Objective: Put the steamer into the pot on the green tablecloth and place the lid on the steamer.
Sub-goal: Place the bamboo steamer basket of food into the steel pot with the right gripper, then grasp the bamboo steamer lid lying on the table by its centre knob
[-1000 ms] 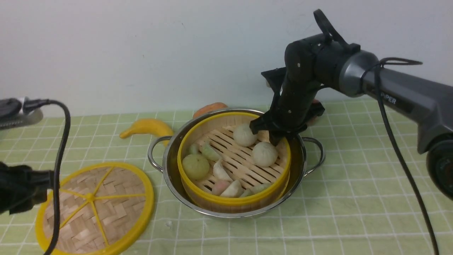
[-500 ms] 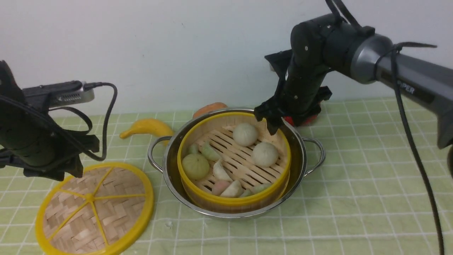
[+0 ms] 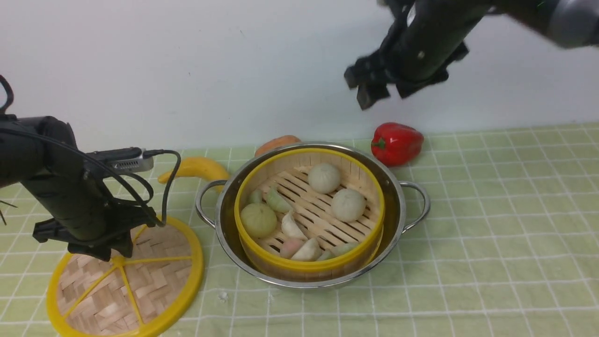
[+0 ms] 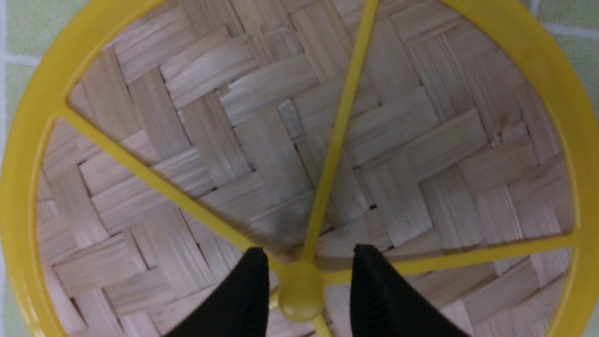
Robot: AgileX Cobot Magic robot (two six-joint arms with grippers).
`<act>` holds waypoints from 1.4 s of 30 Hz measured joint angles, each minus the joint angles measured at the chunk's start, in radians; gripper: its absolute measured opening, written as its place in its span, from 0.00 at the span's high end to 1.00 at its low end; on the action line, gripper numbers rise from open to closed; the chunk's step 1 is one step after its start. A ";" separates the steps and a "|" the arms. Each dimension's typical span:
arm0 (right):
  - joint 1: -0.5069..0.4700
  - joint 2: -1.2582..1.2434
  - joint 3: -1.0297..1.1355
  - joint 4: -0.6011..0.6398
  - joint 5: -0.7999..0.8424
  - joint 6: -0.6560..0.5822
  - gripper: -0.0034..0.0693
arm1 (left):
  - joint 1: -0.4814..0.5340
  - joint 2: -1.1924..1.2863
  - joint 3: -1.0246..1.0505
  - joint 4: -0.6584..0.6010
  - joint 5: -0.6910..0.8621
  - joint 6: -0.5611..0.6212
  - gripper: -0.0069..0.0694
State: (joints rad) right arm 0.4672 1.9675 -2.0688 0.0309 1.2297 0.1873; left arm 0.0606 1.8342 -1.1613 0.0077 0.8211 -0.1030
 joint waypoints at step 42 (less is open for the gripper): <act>0.000 -1.338 0.762 -0.275 0.006 0.180 0.26 | -0.246 -0.098 -0.566 0.099 0.385 -0.009 0.75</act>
State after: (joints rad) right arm 0.4672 0.6297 -1.3068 -0.2445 1.2357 0.3672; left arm -0.1852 1.7362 -1.7275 0.1070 1.2062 -0.1120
